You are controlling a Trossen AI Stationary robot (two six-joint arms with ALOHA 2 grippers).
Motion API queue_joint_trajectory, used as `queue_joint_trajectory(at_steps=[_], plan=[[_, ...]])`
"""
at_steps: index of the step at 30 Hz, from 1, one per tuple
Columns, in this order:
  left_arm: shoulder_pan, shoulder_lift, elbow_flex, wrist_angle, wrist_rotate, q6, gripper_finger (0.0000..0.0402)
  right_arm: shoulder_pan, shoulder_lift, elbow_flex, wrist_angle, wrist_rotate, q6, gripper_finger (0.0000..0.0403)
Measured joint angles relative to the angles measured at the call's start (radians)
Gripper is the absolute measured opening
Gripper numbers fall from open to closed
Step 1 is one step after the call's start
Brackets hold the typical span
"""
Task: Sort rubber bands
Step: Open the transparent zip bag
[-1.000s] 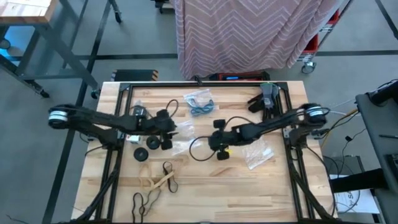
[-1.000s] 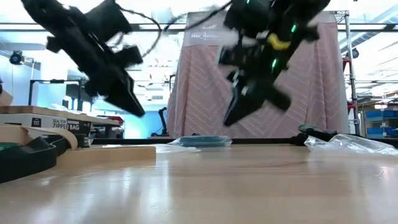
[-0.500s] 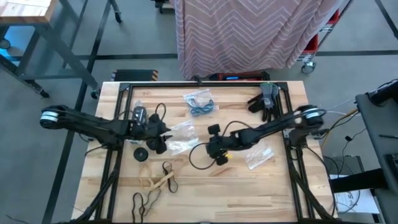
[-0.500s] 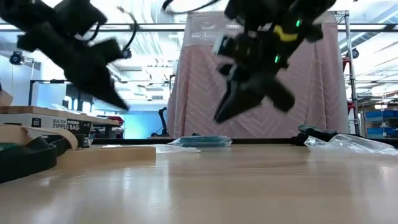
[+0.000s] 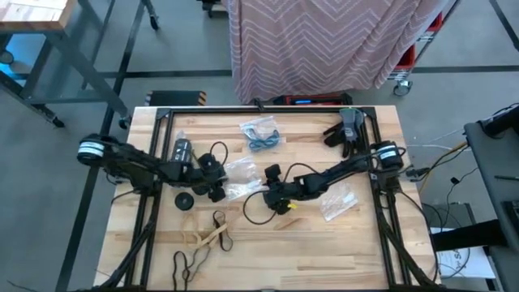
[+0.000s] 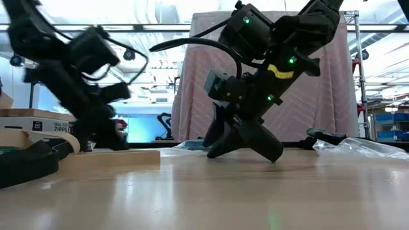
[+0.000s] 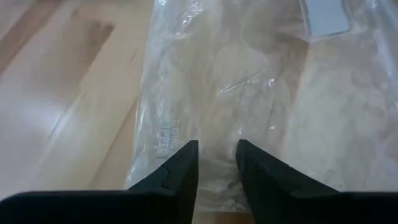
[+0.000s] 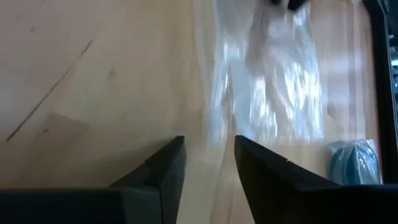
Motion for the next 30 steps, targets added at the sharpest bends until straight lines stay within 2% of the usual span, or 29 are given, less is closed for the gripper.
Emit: queue_joint_trajectory(at_steps=[8, 18, 30], plan=[[0.005, 0.155, 0.062, 0.027, 0.017, 0.053, 0.0084, -0.014, 0.024, 0.002, 0.009, -0.016, -0.033, 0.0101], [0.007, 0.148, 0.054, 0.021, 0.03, 0.078, 0.0083, -0.016, 0.004, 0.001, -0.047, -0.008, -0.011, 0.0062], [0.01, 0.144, 0.05, 0.033, 0.06, 0.106, 0.0079, -0.034, 0.002, 0.0, -0.056, -0.004, -0.081, 0.0109]])
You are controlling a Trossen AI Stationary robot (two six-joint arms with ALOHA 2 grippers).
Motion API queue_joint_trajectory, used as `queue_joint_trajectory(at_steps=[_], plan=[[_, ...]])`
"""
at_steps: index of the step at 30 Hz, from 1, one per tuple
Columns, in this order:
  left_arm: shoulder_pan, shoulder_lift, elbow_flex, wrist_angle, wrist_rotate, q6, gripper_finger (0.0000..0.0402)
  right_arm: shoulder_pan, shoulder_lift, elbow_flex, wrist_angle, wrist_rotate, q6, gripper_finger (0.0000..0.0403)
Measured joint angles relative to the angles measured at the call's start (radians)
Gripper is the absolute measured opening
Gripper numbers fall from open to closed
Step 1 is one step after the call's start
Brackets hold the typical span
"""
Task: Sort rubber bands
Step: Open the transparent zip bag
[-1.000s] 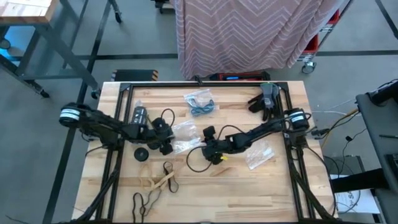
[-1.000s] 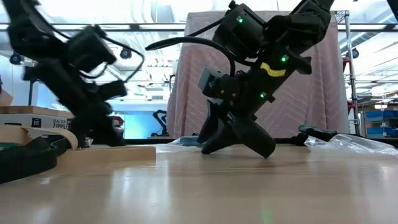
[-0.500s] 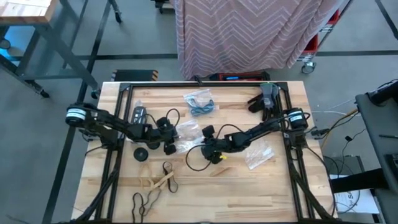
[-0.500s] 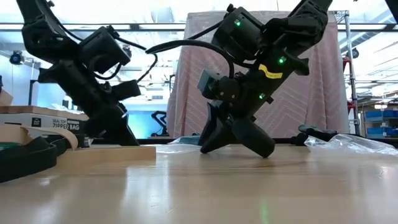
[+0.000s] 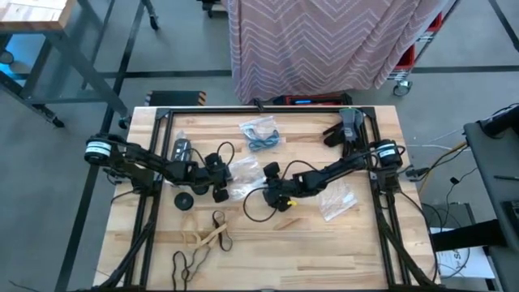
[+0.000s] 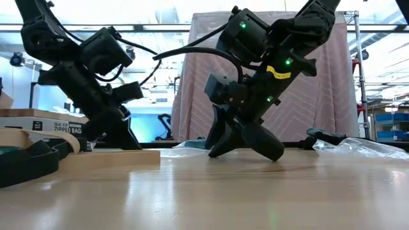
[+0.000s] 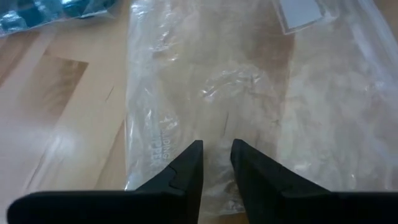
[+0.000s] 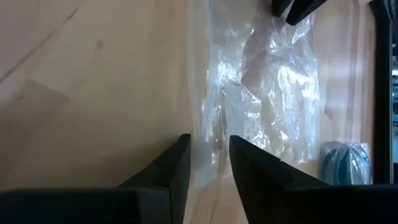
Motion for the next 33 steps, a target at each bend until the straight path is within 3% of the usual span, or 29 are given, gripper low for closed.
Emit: queue_joint_trajectory(at_steps=[15, 25, 29, 33], plan=[[0.001, 0.0, -0.001, 0.007, 0.034, 0.051, 0.0076, -0.004, 0.0, 0.0, -0.035, 0.056, -0.03, 0.006], [0.0, 0.001, -0.003, 0.049, 0.026, 0.112, 0.0077, -0.008, 0.0, -0.002, -0.039, 0.033, -0.009, 0.0048], [0.0, -0.038, -0.002, 0.055, 0.003, 0.134, 0.0087, -0.008, -0.016, -0.002, -0.064, 0.027, 0.045, 0.0014], [-0.001, -0.139, 0.004, 0.004, 0.0, 0.158, 0.0107, -0.007, -0.074, 0.011, -0.204, 0.007, 0.147, 0.0015]])
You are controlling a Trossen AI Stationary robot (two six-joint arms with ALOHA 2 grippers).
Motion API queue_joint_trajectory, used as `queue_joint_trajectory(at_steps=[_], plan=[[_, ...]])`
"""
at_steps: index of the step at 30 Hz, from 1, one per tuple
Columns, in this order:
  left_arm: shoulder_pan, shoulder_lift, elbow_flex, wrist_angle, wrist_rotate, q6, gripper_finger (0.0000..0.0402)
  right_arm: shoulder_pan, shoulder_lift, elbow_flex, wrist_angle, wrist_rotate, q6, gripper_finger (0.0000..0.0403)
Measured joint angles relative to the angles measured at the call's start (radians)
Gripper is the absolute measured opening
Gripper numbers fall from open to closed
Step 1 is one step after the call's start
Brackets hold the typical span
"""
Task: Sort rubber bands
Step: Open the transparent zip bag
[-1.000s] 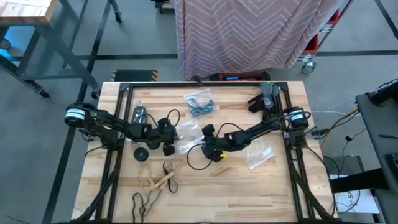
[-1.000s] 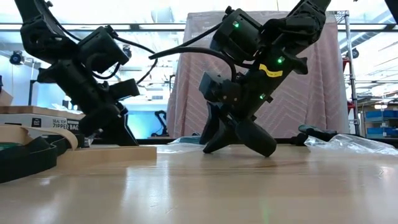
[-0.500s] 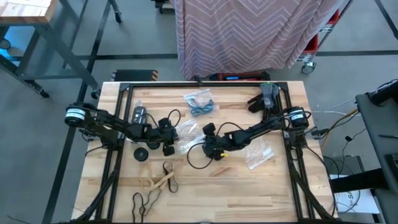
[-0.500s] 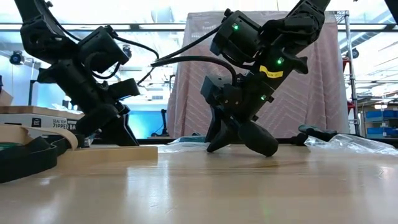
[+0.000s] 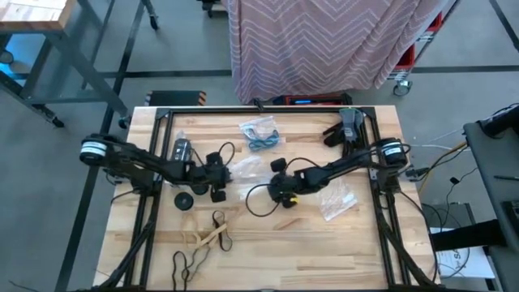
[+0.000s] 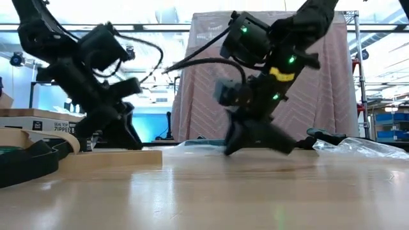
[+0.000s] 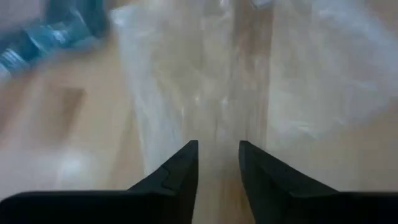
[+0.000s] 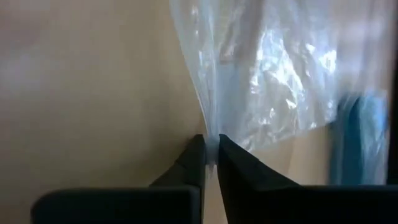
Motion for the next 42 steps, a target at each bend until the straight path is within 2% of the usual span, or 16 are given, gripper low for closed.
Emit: queue_joint_trajectory(at_steps=[5, 9, 12, 17, 21, 26, 33, 42], plan=[[-0.002, -0.182, 0.038, -0.092, -0.012, 0.032, 0.0136, 0.001, -0.106, 0.093, -0.278, -0.066, 0.161, 0.0011], [-0.026, -0.299, 0.042, -0.074, 0.019, 0.026, 0.0155, 0.001, -0.172, 0.178, -0.483, -0.162, 0.31, 0.0014], [-0.053, -0.34, 0.036, -0.057, 0.043, 0.019, 0.0161, 0.002, -0.225, 0.235, -0.567, -0.233, 0.383, 0.0016], [-0.101, -0.334, 0.036, 0.075, 0.134, 0.015, 0.0155, 0.002, -0.277, 0.311, -0.67, -0.313, 0.449, 0.0017], [-0.129, -0.324, 0.037, 0.16, 0.14, 0.045, 0.0146, 0.002, -0.31, 0.352, -0.701, -0.352, 0.469, 0.0017], [-0.134, -0.324, 0.066, 0.162, 0.139, 0.067, 0.0148, 0.003, -0.313, 0.365, -0.733, -0.357, 0.494, 0.0018], [-0.134, -0.307, 0.103, 0.164, 0.138, 0.055, 0.0186, 0.003, -0.301, 0.364, -0.743, -0.357, 0.494, 0.0018], [-0.134, -0.197, 0.107, 0.2, 0.138, 0.033, 0.0193, 0.003, -0.299, 0.364, -0.742, -0.357, 0.502, 0.0018]])
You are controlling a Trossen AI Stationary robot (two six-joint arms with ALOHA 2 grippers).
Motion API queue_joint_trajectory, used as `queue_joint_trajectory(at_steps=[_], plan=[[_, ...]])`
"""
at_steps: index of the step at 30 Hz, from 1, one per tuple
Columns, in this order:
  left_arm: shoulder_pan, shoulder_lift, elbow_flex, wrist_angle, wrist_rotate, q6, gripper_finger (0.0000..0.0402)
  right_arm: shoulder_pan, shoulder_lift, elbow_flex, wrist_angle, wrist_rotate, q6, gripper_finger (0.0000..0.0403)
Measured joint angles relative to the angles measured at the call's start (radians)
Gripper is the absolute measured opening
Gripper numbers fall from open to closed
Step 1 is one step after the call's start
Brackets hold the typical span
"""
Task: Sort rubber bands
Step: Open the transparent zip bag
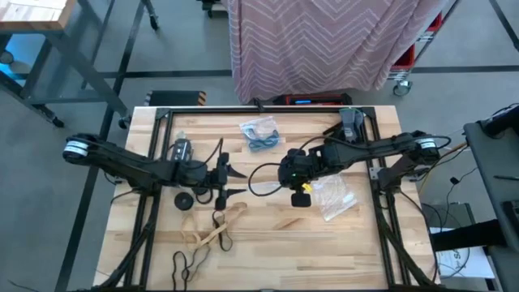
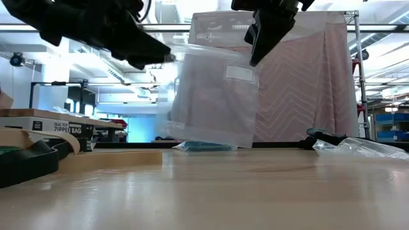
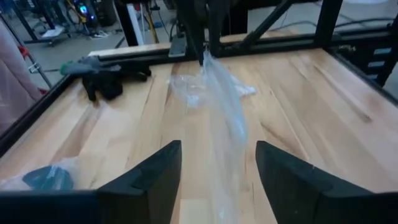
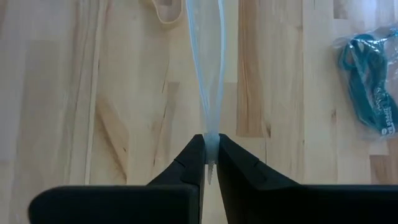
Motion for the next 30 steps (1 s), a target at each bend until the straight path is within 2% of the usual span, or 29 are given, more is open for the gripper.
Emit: queue_joint_trajectory(at_steps=[5, 15, 30], plan=[[0.0, 0.02, 0.0, 0.039, 0.0, 0.01, 0.0174, 0.0, 0.0, 0.0, 0.0, 0.0, 0.005, 0.0018], [0.0, -0.031, 0.0, 0.037, 0.0, 0.008, 0.0131, 0.0, 0.0, 0.0, 0.001, 0.0, 0.017, 0.0018], [0.0, -0.025, 0.0, 0.031, -0.001, 0.012, 0.004, 0.0, 0.0, 0.0, 0.019, 0.001, 0.017, 0.0018]])
